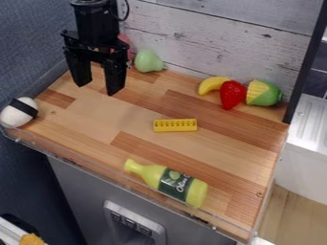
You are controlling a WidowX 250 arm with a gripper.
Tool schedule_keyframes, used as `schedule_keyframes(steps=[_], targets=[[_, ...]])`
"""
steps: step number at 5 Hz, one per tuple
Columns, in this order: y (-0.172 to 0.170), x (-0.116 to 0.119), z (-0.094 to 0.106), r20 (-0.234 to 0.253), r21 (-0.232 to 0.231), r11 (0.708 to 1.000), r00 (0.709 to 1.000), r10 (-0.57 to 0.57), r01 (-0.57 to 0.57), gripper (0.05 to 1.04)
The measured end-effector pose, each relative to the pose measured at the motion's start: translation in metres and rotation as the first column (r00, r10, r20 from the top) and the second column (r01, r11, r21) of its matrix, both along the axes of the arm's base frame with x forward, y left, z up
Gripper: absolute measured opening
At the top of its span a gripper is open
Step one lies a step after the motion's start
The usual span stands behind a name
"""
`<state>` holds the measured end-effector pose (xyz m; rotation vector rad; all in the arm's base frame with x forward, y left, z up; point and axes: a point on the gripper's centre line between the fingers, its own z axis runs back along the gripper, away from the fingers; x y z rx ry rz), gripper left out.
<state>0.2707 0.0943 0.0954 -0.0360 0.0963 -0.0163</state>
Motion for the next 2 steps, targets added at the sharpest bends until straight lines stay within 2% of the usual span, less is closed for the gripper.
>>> schedule_keyframes(steps=[1,2], targets=[[-0.023,0.018,-0.002,-0.026,-0.010,0.993,0.993,-0.117,0.117,0.991],[-0.059,0.043,0.004,-0.021,-0.011,0.955,0.955,-0.296,0.296,0.991]])
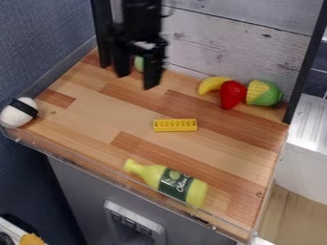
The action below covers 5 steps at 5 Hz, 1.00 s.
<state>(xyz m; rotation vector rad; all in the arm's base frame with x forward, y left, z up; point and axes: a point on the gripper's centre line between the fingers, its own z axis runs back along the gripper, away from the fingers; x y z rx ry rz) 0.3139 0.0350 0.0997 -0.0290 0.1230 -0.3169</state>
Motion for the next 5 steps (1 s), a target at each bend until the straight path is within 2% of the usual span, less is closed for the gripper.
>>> schedule_keyframes(steps=[1,2,3,4,5], targets=[[-0.040,0.017,-0.001,-0.011,-0.004,0.976,0.976,-0.217,0.217,0.989],[-0.078,0.022,0.001,-0.006,-0.007,0.898,0.898,-0.440,0.440,0.990],[-0.108,0.025,0.000,-0.008,-0.014,0.767,0.767,-0.641,0.641,0.988],[-0.126,0.028,0.003,-0.005,-0.020,0.632,0.632,-0.775,0.775,0.990],[-0.131,0.041,0.000,-0.011,-0.026,0.593,0.593,-0.805,0.805,0.991]])
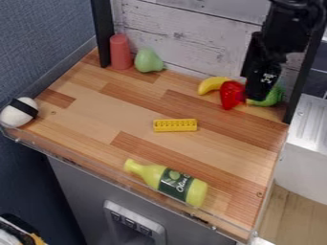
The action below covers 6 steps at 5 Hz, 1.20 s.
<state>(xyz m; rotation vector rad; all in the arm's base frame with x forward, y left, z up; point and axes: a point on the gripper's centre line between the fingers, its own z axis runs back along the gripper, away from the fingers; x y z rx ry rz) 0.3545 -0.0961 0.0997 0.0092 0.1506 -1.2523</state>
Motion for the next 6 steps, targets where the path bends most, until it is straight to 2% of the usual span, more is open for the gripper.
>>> schedule_keyframes(steps=[1,2,3,4,5,6], targets=[[-0.003,0.014,0.003,0.009,0.003,0.998,0.998,0.060,-0.060,0.991],[0.005,0.016,0.004,-0.014,0.024,0.978,0.978,0.207,-0.207,0.991],[0.009,0.018,0.002,-0.011,0.031,0.939,0.939,0.344,-0.343,0.991],[0.010,0.018,0.001,-0.012,0.030,0.917,0.917,0.399,-0.398,0.991],[0.013,0.019,0.000,-0.019,0.027,0.923,0.923,0.386,-0.385,0.991],[0.013,0.019,0.000,-0.025,0.020,0.951,0.951,0.309,-0.309,0.991]])
